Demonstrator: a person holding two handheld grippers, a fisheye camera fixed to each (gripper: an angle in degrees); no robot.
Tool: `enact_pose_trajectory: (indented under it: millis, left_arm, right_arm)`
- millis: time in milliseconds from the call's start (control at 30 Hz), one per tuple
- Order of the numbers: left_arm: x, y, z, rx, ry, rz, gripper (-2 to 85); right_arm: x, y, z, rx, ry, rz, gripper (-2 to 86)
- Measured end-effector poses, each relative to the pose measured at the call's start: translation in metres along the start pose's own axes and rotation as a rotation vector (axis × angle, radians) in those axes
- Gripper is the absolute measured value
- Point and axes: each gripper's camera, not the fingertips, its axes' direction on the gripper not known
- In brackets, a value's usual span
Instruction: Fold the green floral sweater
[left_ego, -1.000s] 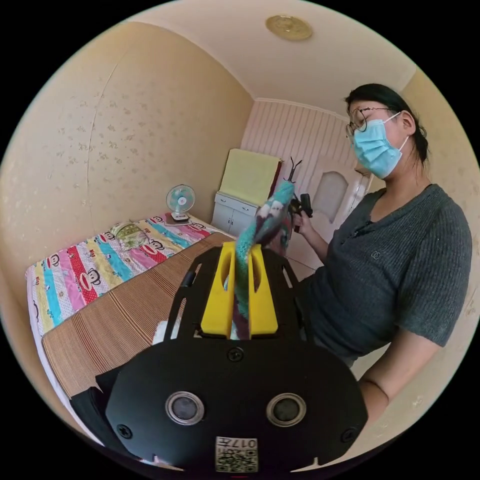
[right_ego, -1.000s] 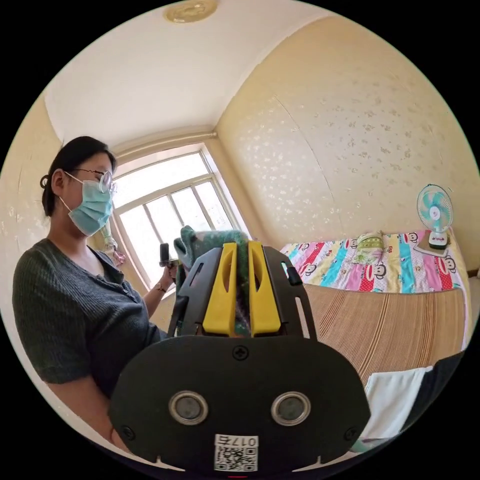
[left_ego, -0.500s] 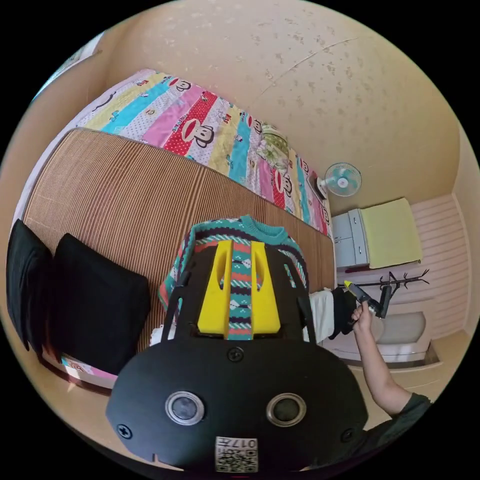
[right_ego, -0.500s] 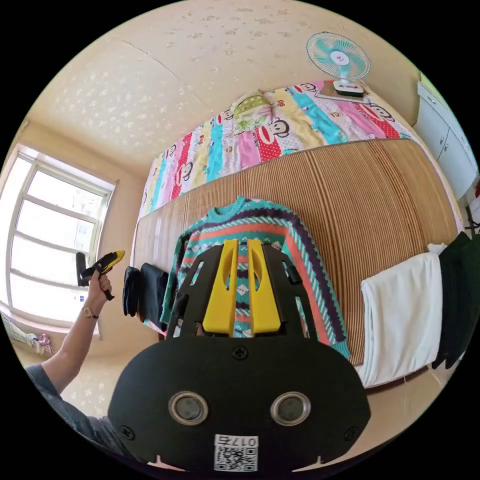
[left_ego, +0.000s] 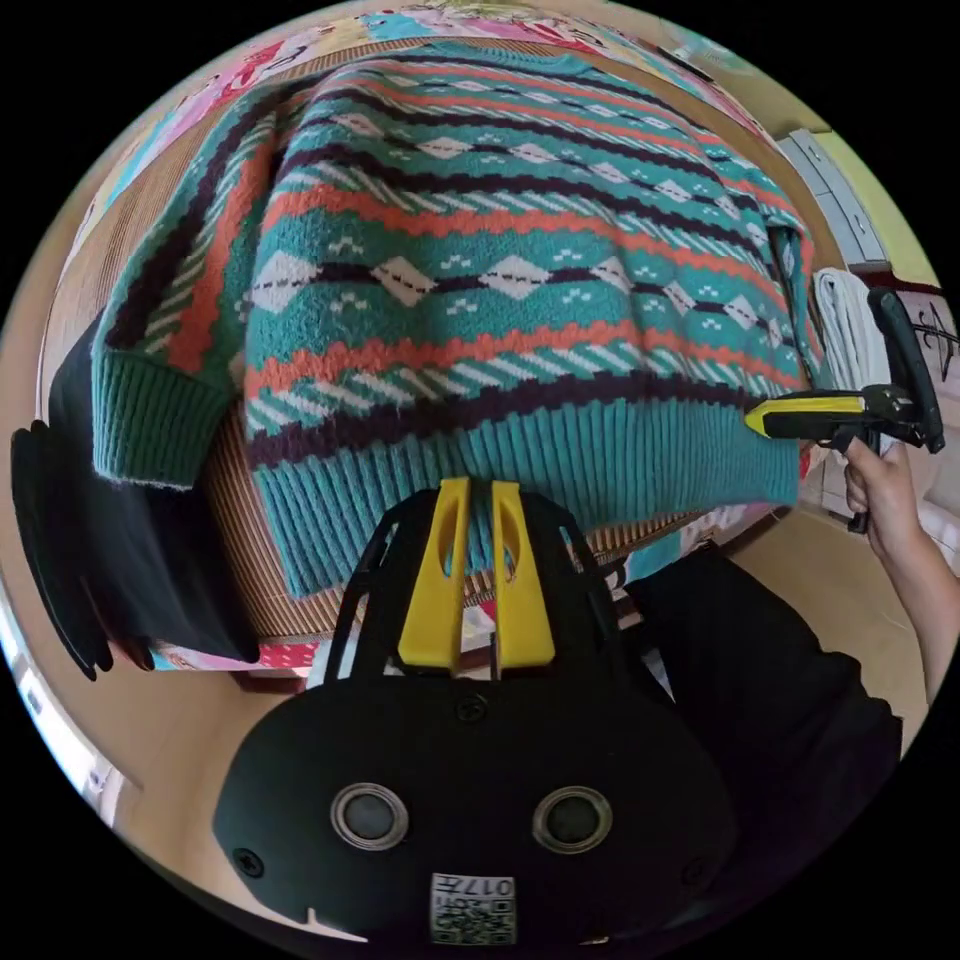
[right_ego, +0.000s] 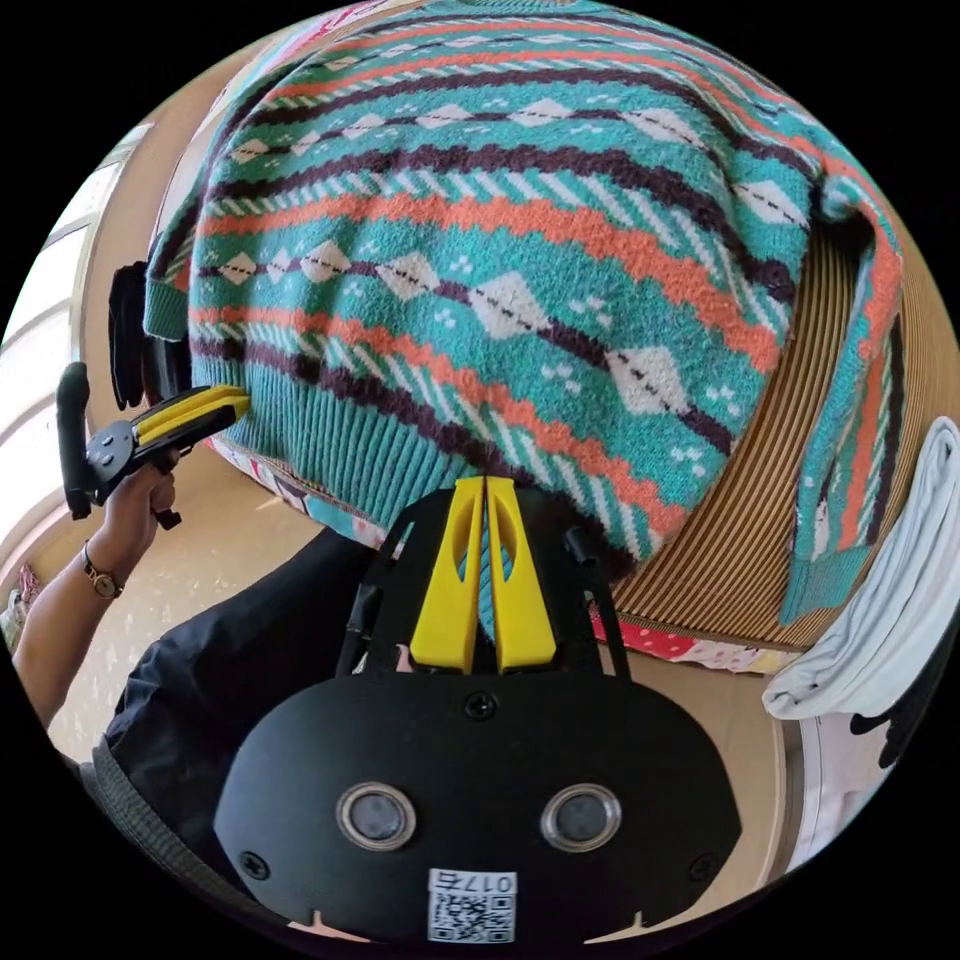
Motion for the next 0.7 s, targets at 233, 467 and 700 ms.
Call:
enact_pose_trajectory:
  millis: [233,467,700]
  left_arm:
    - [-0.057,0.056,-0.039,-0.024,0.301,-0.188,1.1]
    - [-0.225,0.128,-0.147,0.385,0.093,-0.663,13.1]
    - [-0.228,0.059,-0.112,0.002,-0.001,-0.19,10.9]
  right_arm:
    - [0.082,0.009,-0.032,-0.109,-0.069,0.123,0.3]
    - [0.109,0.031,-0.042,-0.132,-0.168,0.107,0.5]
    - [0.121,0.05,-0.044,-0.138,-0.219,0.082,0.4]
